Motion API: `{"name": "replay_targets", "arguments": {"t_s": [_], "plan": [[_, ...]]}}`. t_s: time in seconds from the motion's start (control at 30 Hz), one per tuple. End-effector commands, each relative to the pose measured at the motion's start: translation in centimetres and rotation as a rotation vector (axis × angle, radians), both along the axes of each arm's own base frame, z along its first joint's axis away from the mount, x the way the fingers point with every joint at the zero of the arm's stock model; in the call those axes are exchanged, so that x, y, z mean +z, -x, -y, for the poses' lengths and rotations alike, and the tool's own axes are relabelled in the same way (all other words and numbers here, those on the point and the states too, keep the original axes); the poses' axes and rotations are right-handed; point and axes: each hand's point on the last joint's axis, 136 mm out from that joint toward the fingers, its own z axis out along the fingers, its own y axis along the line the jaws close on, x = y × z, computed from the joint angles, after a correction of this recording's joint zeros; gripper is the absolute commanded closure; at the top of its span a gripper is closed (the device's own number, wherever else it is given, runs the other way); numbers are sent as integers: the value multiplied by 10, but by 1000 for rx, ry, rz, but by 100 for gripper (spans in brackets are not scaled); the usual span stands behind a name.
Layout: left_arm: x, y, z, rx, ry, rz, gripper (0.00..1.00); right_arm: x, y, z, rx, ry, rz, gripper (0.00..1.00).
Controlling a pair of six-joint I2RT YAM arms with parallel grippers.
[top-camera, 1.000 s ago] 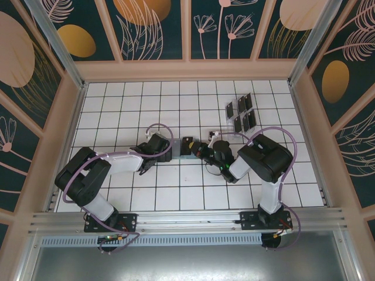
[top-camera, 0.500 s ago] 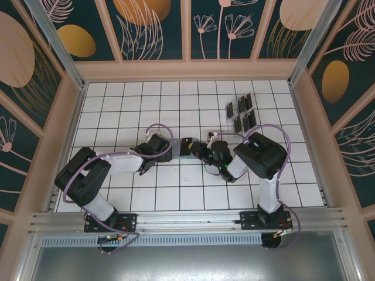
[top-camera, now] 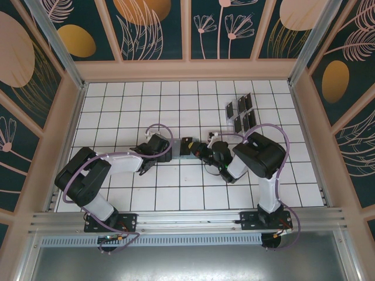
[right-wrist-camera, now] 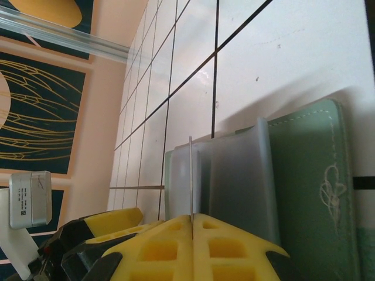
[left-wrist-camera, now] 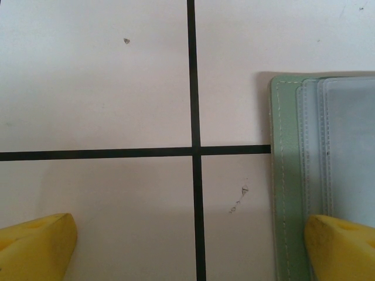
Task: Put the credit cards into the card holder
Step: Insert the credit card into the card slot.
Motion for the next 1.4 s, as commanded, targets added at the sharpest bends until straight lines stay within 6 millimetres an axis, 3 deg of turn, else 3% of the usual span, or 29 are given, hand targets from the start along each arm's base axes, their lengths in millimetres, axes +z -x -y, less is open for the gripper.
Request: {"name": "replay_targets", "arguments": {"t_s": [0.0,1.37], "plan": [[-21,21,-23,15,-94,-81,1,-3,-4,9,-42,-9,7,100],[-23,21,-23,17,-92,-83,1,-11,0,-9,28,-54,-33,100]]}}
